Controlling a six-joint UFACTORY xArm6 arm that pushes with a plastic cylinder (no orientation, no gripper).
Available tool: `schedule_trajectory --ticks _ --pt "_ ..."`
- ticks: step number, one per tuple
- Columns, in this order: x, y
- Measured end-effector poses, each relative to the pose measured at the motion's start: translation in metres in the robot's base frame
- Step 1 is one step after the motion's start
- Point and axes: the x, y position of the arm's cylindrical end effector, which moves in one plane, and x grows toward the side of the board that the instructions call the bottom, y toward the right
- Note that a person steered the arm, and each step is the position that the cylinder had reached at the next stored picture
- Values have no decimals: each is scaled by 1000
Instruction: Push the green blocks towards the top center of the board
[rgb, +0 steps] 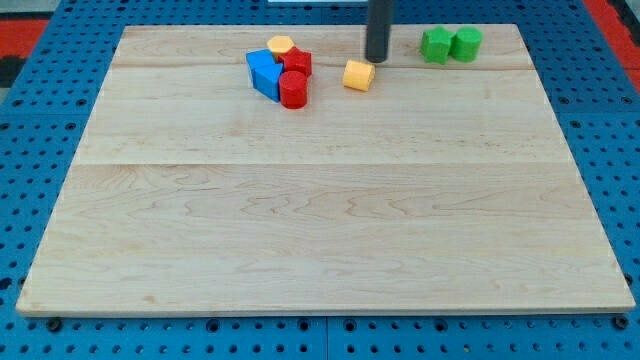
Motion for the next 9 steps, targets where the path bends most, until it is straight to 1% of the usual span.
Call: schedule_trajectory --ticks 1,2,3,4,5,6,7,8,9 --pt "12 -10" --pt "12 -45" --pt "26 -23" --pt "30 46" --pt "18 147" --pt "-12 176" --pt "-23 158" --pt "-32 123" --pt "-40 76"
